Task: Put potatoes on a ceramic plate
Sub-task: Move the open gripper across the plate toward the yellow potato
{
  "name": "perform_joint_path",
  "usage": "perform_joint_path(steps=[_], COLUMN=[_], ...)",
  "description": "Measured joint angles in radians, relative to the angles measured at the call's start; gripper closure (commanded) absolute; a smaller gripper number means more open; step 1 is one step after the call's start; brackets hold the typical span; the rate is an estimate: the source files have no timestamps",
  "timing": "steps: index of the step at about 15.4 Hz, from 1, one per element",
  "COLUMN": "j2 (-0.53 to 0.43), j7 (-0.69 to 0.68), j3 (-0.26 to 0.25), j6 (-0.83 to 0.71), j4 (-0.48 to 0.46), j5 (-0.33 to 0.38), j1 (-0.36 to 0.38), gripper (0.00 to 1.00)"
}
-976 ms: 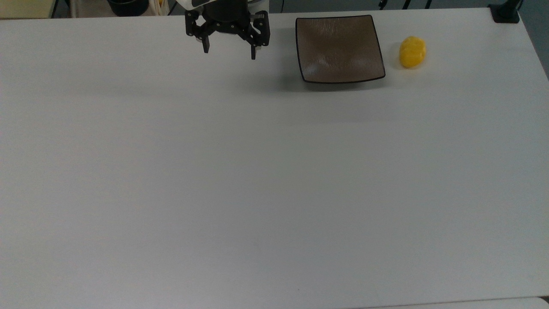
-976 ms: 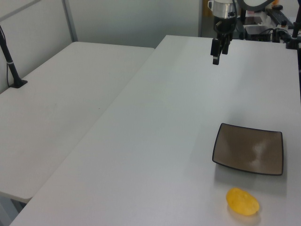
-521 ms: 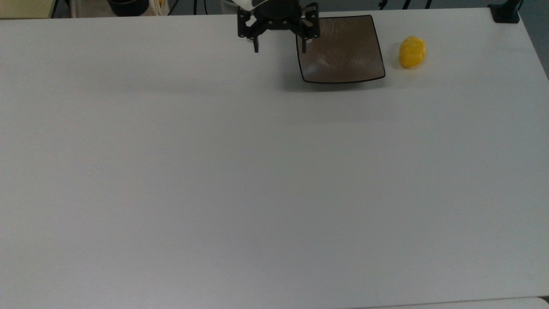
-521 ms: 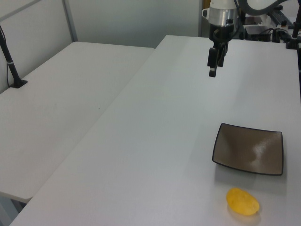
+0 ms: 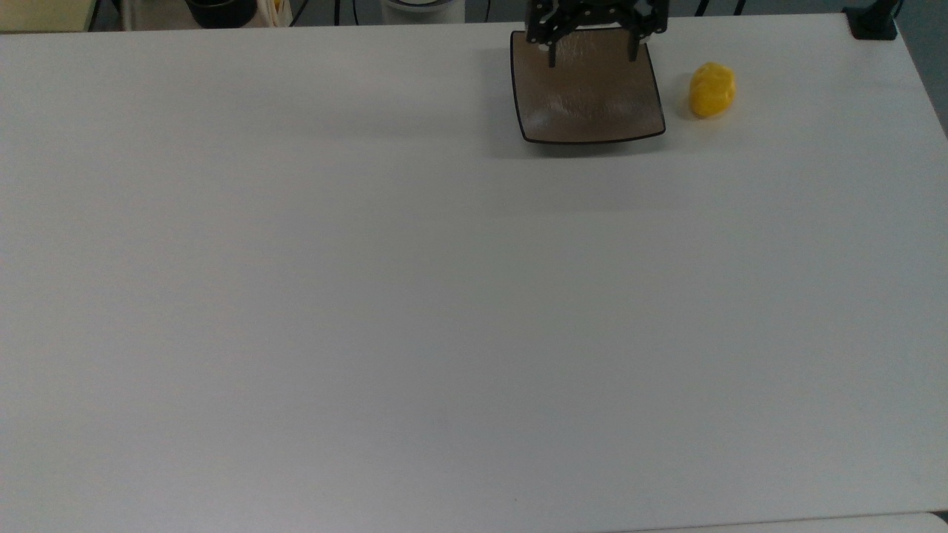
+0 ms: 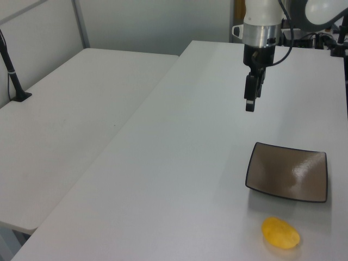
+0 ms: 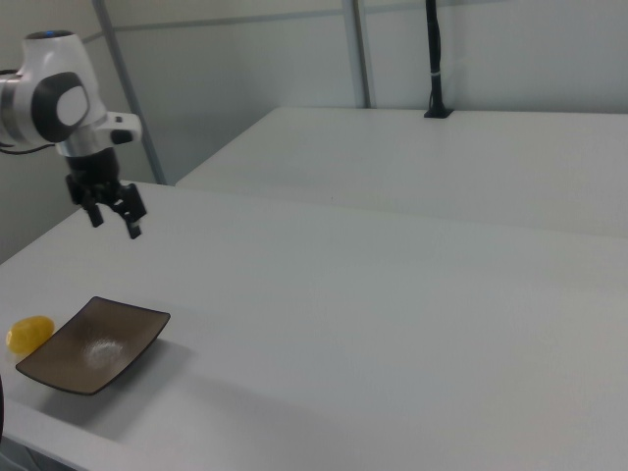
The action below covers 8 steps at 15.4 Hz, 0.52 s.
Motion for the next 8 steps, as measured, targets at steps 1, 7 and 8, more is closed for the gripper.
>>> perform_joint_path(steps=[1,7,8], j2=[0.001,0.022,0.025], j7=[0.031,0.236,0.262], j3=[0.022,0.085,0.093], j6=[0.0,0.07,0.082], j4=[0.0,-0.023,-0.028], j5=[0.0,0.036,0.041], j1=[0.001,0.028,0.029], gripper=[0.0,0.0,0.0])
